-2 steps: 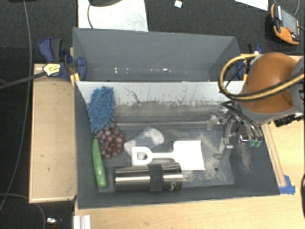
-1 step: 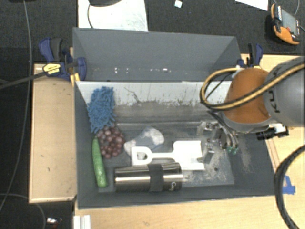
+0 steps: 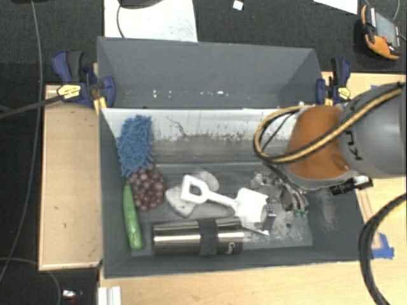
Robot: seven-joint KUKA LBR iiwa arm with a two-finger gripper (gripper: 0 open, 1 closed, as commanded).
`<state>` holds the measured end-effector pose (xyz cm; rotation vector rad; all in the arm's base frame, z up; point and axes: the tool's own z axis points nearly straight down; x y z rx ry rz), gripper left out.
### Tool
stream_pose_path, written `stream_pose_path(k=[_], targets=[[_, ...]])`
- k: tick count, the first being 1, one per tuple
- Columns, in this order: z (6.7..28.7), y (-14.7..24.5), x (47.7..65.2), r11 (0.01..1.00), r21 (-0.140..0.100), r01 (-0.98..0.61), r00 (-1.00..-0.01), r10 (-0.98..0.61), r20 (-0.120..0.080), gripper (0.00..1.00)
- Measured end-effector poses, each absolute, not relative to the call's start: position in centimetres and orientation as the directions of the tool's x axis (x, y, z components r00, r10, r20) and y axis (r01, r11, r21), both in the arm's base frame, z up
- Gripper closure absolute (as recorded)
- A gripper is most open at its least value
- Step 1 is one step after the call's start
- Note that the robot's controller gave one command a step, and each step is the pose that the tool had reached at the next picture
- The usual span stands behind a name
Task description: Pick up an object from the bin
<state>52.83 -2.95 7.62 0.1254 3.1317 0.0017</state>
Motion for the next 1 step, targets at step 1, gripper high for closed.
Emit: stream_pose_path(k=[1], targets=[[7.07, -4.84, 54.98, 0.973, 0.001, 0.232, -0.973, 0.232, -0.009, 0.0]])
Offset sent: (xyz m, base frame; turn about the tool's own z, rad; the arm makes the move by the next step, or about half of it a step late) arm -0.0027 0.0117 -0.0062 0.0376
